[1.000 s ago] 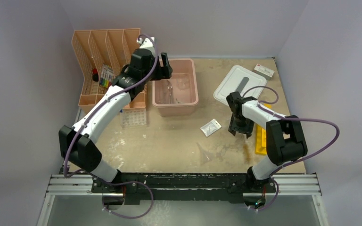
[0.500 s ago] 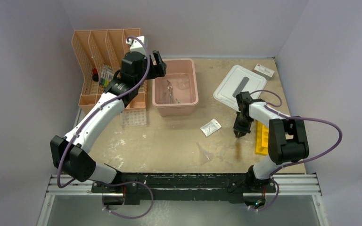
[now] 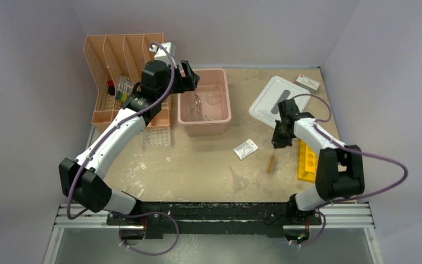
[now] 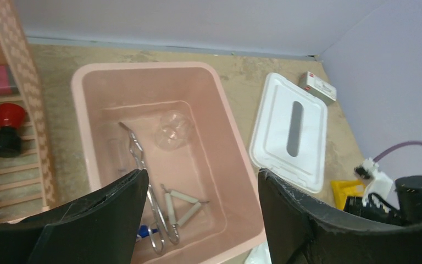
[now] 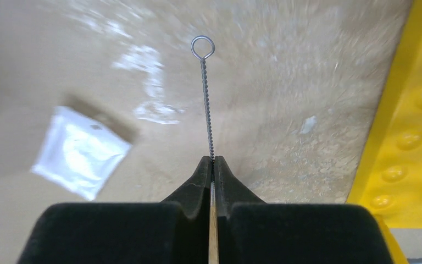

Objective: Organize the chemistry lab equipment

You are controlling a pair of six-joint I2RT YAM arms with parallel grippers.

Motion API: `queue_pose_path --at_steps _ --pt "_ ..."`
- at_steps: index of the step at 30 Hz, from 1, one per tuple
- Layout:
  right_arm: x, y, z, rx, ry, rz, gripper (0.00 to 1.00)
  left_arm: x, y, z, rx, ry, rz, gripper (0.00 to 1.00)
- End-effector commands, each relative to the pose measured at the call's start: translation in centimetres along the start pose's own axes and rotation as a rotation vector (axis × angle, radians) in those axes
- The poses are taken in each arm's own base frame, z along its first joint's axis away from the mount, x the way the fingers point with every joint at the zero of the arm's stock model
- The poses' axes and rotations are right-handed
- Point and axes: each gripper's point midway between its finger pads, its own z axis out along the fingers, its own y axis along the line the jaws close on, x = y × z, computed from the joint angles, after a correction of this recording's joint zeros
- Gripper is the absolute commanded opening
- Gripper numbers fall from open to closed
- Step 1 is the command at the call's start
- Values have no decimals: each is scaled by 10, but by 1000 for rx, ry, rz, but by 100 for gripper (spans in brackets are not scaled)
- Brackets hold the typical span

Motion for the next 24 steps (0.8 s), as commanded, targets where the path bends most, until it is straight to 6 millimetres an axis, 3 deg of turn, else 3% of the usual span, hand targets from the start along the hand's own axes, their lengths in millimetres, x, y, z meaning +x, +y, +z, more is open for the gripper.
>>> queue_pose_path --at_steps 1,5,8,11,14,19,24 --pt "-72 29 -76 -163 -315 -7 0 -7 -28 -3 147 -4 -69 72" --pt "-102 64 -134 -375 -485 -31 0 5 -45 -3 253 22 -106 70" --pt "-114 90 -168 -510 -554 -58 0 11 -47 -1 267 45 -121 67" --pt "-125 120 -196 -603 -614 -85 0 14 -39 -1 218 61 -120 64" --pt "-139 156 -226 -679 -646 -79 0 2 -20 -9 109 28 -62 64" --pt "-156 219 -245 -785 -628 -68 0 -45 7 -45 -67 -116 26 69" --pt "-168 271 -232 -796 -632 -91 0 -56 21 -75 -130 -183 23 69"
